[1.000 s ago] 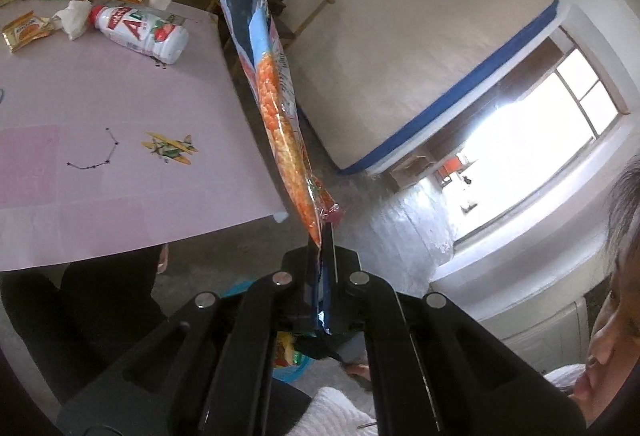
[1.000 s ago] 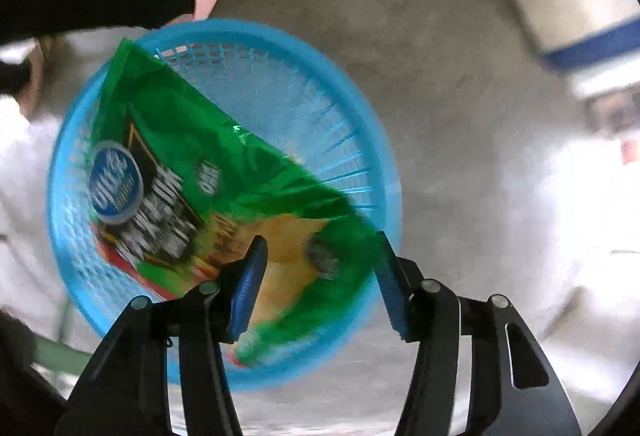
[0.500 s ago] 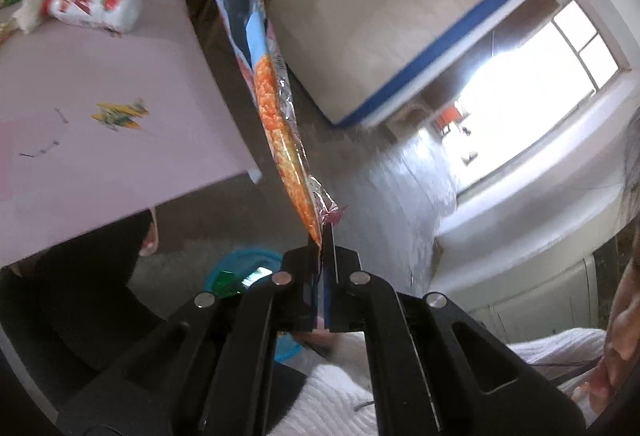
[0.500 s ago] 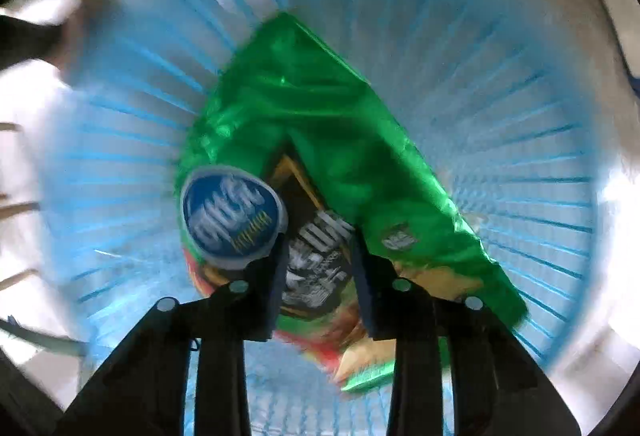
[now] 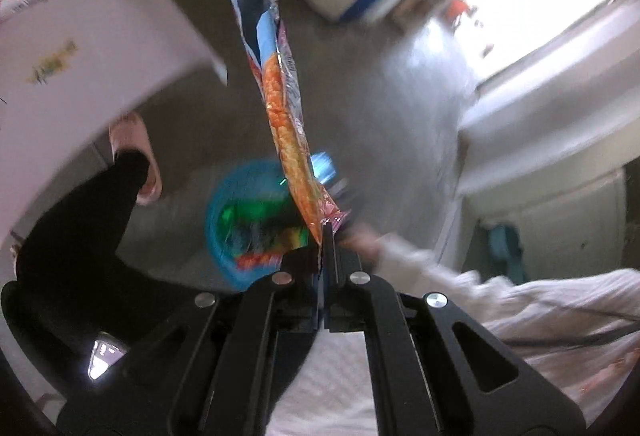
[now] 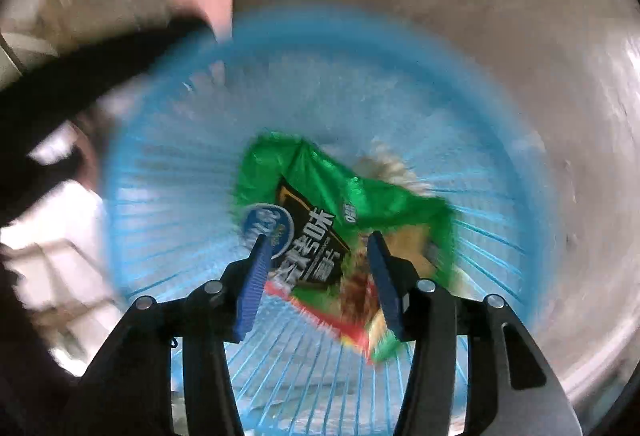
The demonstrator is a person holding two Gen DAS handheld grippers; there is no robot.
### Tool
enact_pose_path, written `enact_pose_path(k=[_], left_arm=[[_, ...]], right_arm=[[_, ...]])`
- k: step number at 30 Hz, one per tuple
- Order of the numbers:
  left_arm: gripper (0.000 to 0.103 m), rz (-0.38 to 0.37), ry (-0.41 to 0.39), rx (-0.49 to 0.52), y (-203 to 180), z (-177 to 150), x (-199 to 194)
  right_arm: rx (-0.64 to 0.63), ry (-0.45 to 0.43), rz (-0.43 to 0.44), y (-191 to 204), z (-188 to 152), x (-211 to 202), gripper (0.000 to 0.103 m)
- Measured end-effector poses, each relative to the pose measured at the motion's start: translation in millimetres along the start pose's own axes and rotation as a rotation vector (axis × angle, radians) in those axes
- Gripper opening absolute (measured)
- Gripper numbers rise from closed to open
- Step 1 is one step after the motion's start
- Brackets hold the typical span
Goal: Collect trash
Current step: 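Release the green bag into the basket with the right gripper while the left drops the orange bag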
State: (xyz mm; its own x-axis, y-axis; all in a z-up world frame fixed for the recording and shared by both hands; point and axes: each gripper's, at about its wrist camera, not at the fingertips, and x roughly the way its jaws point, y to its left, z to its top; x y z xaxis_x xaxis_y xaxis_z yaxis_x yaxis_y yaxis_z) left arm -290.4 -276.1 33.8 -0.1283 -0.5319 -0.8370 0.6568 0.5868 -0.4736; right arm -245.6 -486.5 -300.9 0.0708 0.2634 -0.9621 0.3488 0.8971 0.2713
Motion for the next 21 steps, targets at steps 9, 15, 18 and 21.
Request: enact_pose_path(k=[9,15,18,21], left_arm=[[0.000,0.135,0.606,0.091,7.0,5.6,221.2],[0.001,0.300,0.908,-0.045,64.2,-16.6,370.6],[0.016,0.380,0.961,-0.110,103.3,-24.4,405.4],[0.065,0.425,0.917,-0.126,116.6,-19.1,387.0]], right_arm=[[0.193,-0.328,-0.077,-85.7,-30.4,-155.4,0.049],[0.207,-0.221,-0.052,-76.0,-47.0,-123.8,0.049],[0.169,-0.155,0.003,-64.1,-42.5,-94.7,0.049],[0.077,-0.099,-0.026,-40.6,-38.2,-66.6,0.049]])
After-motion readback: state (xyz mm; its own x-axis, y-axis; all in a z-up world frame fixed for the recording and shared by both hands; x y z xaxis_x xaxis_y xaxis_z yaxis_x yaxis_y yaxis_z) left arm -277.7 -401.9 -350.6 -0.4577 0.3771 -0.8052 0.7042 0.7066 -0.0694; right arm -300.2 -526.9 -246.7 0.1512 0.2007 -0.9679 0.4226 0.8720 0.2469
